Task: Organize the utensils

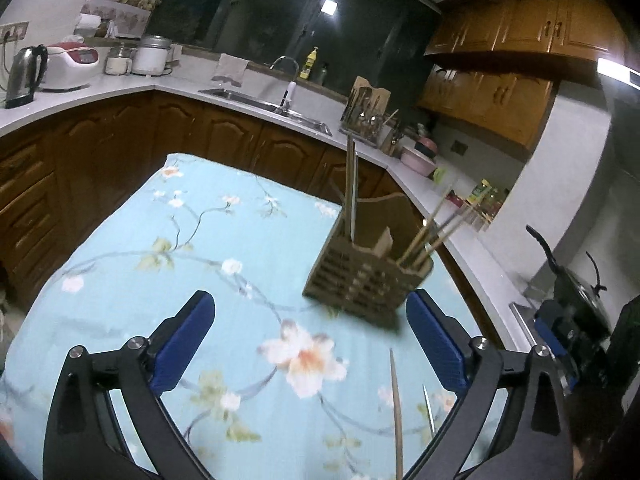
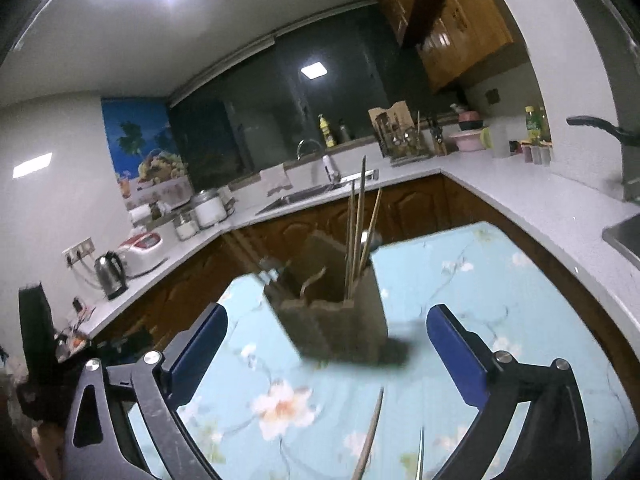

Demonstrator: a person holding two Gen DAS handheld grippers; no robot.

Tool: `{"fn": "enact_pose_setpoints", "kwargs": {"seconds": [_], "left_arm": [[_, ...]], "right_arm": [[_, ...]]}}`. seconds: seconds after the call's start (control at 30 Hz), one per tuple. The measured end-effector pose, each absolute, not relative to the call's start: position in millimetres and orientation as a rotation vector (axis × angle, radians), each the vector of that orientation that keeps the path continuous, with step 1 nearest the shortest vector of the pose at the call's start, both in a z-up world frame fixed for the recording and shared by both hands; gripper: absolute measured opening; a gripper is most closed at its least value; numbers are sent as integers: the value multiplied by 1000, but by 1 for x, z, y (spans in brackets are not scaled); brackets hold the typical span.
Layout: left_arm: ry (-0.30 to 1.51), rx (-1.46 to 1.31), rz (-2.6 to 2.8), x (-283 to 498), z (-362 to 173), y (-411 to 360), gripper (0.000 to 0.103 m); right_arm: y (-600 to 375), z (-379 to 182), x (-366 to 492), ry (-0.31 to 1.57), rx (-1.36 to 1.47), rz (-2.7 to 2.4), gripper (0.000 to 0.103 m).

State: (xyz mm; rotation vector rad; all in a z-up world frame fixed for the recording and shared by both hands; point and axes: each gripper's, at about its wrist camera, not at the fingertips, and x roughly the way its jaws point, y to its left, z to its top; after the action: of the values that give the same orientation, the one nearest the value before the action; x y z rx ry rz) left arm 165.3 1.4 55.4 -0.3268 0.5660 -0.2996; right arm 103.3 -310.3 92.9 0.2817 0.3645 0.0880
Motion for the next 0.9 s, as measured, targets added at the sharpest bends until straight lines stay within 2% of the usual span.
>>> {"fn": "enact_pose_setpoints", "kwargs": {"seconds": [0.37,0.63,0.8,0.9], "left_arm": [[541,-307,-276,104,49,19,99],[364,-195,-222,57,78,21,103],[303,-113,-174,37,48,10,103],[300,-86,-164,30,23,4,103]], "right_arm": [[-285,76,41,408,230,81,101],[-262,113,-5,215,93,28,103],[-250,76,-33,98,71,-46,103],[-247,49,-35,128,82,-39,103]]}}
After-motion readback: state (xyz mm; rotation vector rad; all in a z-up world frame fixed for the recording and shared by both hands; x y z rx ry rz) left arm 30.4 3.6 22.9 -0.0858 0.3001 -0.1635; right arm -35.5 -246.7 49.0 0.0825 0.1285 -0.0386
